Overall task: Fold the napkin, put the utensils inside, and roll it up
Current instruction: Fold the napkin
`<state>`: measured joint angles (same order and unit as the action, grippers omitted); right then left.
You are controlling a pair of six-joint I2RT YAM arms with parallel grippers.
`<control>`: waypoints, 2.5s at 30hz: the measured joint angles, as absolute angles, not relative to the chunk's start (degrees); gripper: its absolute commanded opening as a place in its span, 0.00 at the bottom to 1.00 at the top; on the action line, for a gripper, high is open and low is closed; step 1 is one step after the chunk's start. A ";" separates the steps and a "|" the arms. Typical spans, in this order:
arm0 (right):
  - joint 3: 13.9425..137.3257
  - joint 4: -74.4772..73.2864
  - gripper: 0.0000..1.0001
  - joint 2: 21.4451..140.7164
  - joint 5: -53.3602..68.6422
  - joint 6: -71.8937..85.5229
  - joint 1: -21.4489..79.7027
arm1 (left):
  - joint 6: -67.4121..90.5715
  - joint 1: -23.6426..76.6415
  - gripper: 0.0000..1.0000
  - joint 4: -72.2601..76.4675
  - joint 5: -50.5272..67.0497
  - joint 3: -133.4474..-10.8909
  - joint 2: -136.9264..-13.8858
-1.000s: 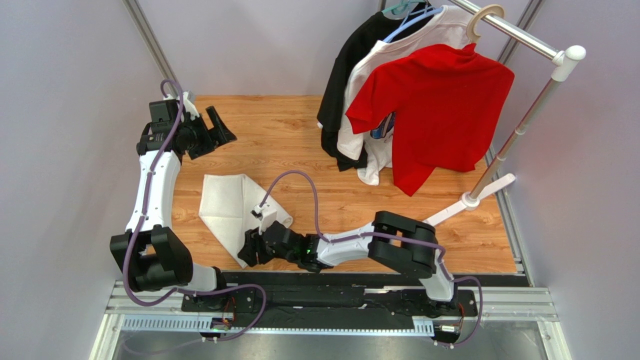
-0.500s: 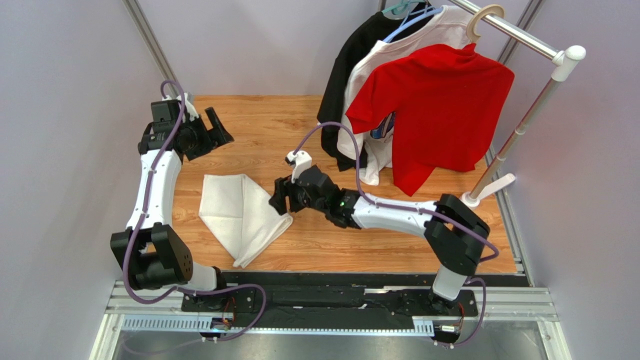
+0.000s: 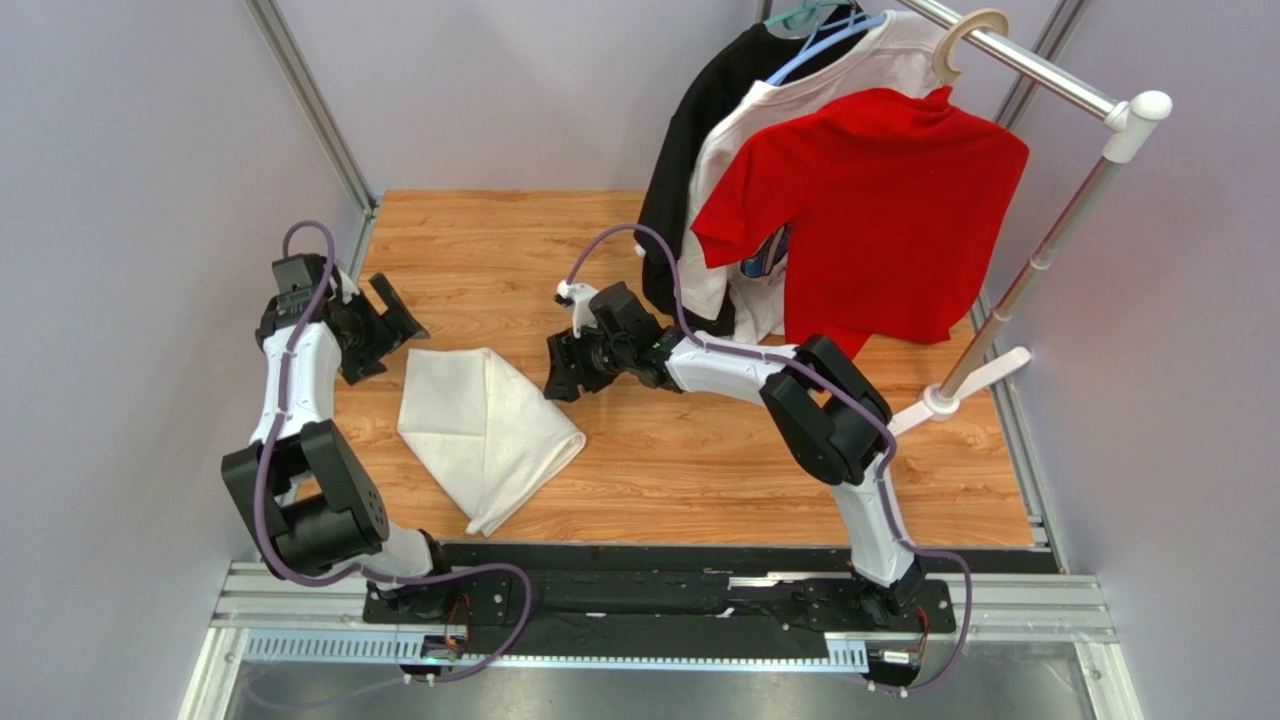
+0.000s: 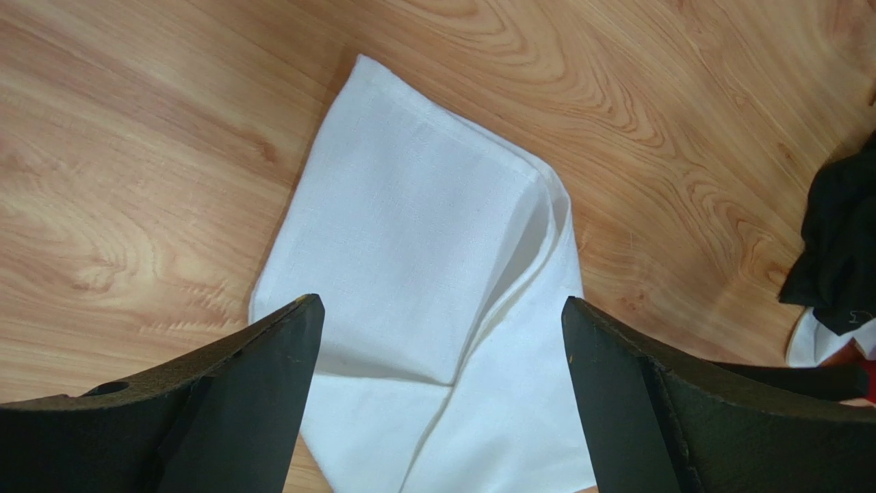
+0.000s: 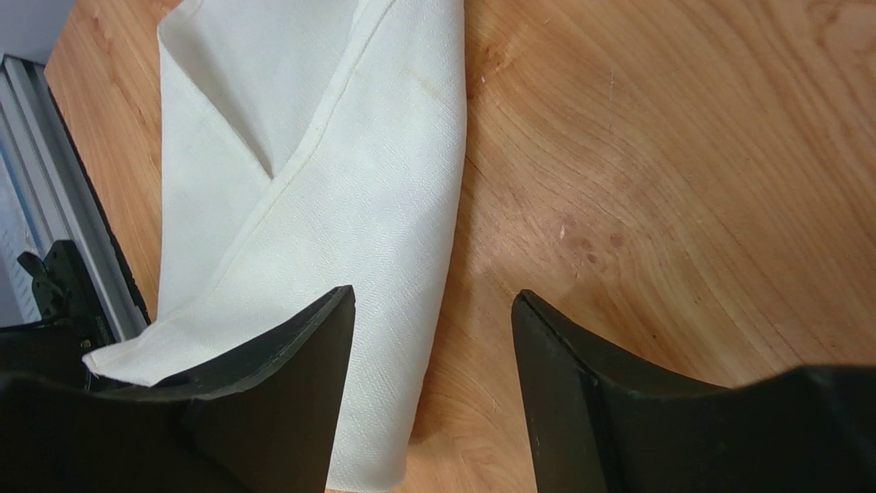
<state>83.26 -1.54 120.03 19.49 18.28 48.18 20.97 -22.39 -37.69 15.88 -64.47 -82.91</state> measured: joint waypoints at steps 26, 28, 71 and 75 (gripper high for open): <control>84.58 6.39 0.00 129.71 27.97 29.63 46.78 | 21.76 -20.53 0.95 -36.40 20.12 -64.20 -81.28; 80.31 7.42 0.00 126.85 25.82 30.65 46.22 | 21.74 -17.54 0.95 -36.16 19.25 -64.20 -80.66; 34.96 -0.25 0.68 80.73 10.20 43.38 37.69 | 40.84 13.69 0.83 -20.51 21.58 -27.75 -60.40; 34.96 3.20 0.68 81.65 12.21 45.60 37.76 | 40.84 13.78 0.82 -20.40 21.76 -27.68 -60.38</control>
<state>34.96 3.20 81.65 12.21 45.60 37.76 40.84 13.78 -20.40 21.76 -27.68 -60.38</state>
